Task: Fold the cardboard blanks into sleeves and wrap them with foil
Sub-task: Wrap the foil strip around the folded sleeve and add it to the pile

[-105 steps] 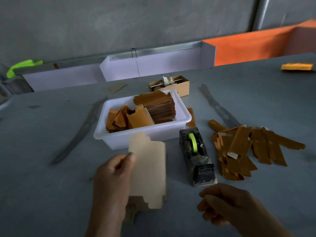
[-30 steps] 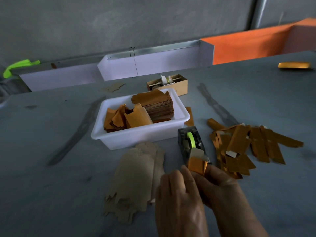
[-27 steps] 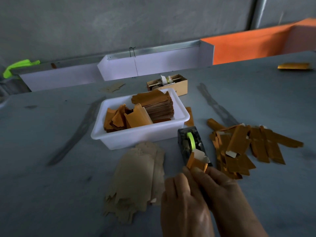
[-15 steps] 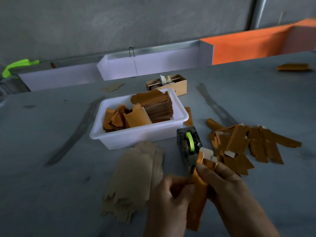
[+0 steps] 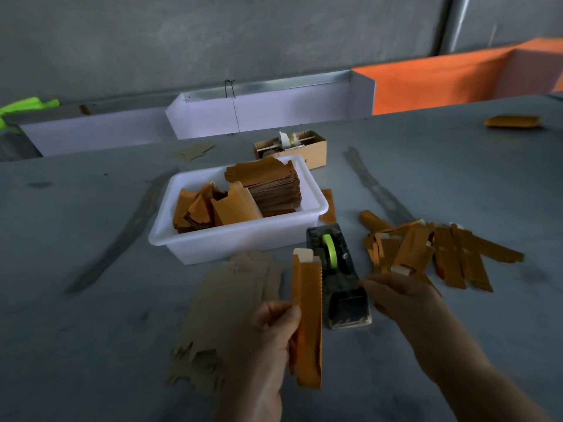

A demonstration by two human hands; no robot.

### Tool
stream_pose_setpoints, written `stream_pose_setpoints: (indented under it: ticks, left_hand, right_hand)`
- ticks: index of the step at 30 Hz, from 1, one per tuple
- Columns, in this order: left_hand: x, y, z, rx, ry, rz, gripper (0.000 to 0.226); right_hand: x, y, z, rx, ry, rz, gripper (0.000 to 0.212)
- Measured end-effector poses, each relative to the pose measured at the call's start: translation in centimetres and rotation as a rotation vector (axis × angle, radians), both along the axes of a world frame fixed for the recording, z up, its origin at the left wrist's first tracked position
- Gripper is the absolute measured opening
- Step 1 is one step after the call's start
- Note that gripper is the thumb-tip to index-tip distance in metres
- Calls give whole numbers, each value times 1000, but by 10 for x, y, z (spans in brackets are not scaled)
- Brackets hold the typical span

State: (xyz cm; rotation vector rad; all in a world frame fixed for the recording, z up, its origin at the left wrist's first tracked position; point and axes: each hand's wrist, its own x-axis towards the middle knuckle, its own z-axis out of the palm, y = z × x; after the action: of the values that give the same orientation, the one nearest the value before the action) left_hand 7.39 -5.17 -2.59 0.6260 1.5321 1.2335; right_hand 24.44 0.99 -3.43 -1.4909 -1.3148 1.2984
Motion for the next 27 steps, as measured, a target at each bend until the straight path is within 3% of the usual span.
stream_pose_setpoints:
  ticks: [15,19,21,27]
  left_hand:
    - [29,23,-6,6,-123,26,17]
    - [30,24,-8,36,-39,9,16]
    - [28,23,-9,35,-81,20,16]
    - [23,19,-12,72,-157,70,13]
  right_hand:
    - [-26,9,2,22,-159,26,8]
    - [-26,2,1,-14,109,-34,11]
    - [-23,-2,-2,-1,142,-69,11]
    - [-19,-14,-10,218,-275,-85,17]
